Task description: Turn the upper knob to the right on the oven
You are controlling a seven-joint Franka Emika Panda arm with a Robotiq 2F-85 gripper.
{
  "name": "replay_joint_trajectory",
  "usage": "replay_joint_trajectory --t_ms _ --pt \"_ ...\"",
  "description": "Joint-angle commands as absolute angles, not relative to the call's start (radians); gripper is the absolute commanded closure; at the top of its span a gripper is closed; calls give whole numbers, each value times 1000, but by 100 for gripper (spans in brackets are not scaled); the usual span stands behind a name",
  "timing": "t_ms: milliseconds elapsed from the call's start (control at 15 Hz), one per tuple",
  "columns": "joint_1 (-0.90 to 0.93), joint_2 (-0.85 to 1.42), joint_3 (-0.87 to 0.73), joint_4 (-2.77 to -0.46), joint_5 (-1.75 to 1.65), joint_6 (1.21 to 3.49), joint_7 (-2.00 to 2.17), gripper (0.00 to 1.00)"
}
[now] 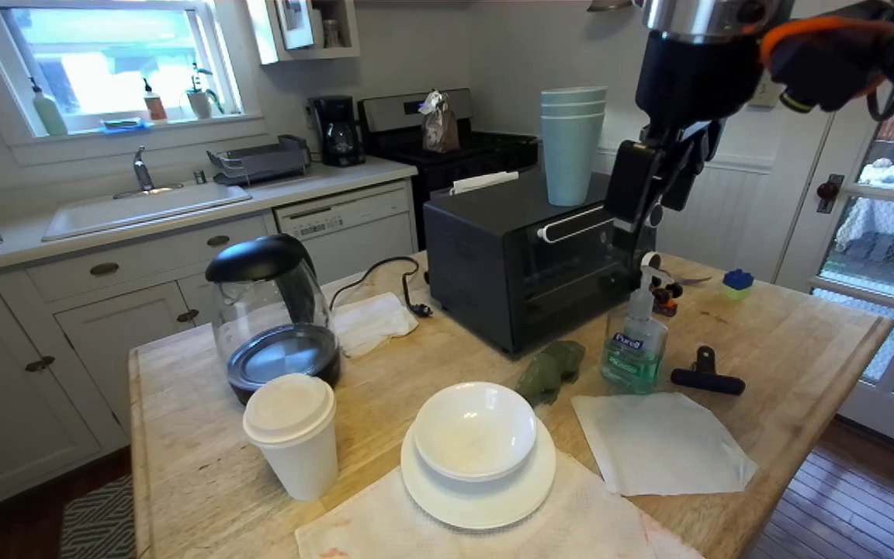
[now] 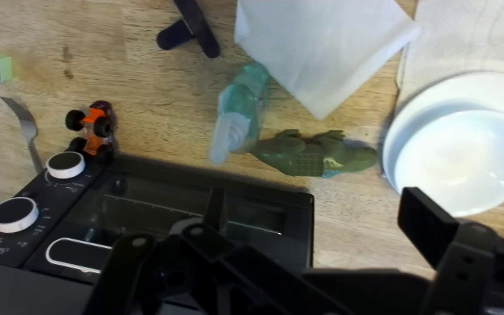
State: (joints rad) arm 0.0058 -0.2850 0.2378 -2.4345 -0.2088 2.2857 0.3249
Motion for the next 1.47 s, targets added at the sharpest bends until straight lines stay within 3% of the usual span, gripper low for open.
replay_joint_trajectory --t_ms 0,667,1400 --pt "-2 -240 161 -2413 -272 2228 171 0" --pt "-93 -183 -15 -2381 -455 2294 30 0" --pt "-120 -130 -25 -2346 -509 2289 112 0"
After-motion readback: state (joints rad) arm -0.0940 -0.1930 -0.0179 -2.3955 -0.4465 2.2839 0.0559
